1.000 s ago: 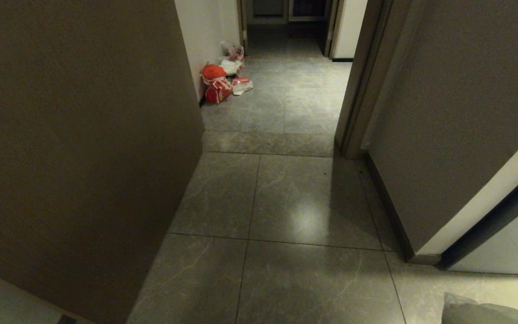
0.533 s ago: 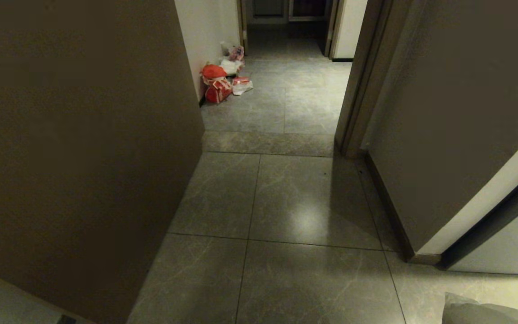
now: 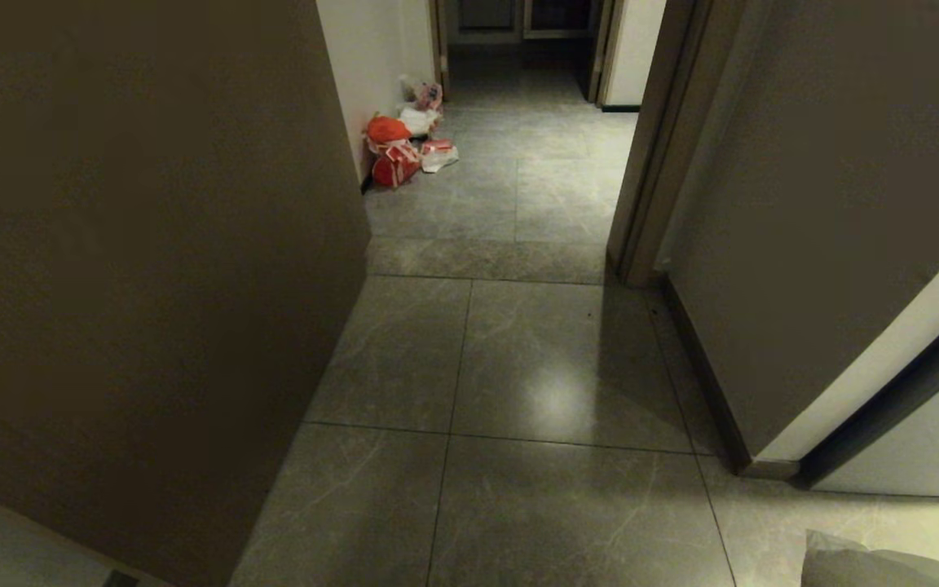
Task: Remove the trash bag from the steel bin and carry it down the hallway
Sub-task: Put the trash bag at the door
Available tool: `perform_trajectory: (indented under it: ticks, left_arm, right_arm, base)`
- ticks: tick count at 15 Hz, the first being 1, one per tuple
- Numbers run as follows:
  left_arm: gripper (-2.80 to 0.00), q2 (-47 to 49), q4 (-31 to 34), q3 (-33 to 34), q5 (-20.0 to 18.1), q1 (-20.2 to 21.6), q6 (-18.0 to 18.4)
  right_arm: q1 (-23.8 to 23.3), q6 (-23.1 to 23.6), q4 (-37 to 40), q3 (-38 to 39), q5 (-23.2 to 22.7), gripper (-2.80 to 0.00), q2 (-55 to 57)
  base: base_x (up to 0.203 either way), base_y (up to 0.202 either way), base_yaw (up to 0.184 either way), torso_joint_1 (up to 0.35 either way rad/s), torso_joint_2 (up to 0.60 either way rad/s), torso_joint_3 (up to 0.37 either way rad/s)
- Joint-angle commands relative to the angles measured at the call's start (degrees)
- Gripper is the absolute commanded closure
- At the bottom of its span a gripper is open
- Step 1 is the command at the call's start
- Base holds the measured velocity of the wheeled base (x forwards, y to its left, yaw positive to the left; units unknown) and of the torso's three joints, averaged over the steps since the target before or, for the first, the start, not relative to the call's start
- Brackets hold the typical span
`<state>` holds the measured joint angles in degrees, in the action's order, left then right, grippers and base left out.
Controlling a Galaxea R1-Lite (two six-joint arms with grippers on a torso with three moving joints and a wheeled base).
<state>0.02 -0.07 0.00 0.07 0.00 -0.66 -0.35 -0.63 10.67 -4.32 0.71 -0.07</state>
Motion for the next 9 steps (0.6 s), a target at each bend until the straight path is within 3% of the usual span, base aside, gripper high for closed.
perform_trajectory:
  ticks: [1, 9]
  left_arm:
    - [0.0, -0.02, -0.01, 0.09, 0.01, 0.0, -0.04]
    - [0.0, -0.02, -0.01, 0.09, 0.01, 0.0, -0.04]
  right_arm:
    - [0.0, 0.01, 0.06, 0.01, 0.0, 0.0, -0.01]
    - [0.0, 0.01, 0.06, 0.01, 0.0, 0.0, -0.01]
  base:
    - [0.0, 0.0, 0.0, 0.0, 0.0, 0.0]
    - [0.0, 0.0, 0.0, 0.0, 0.0, 0.0]
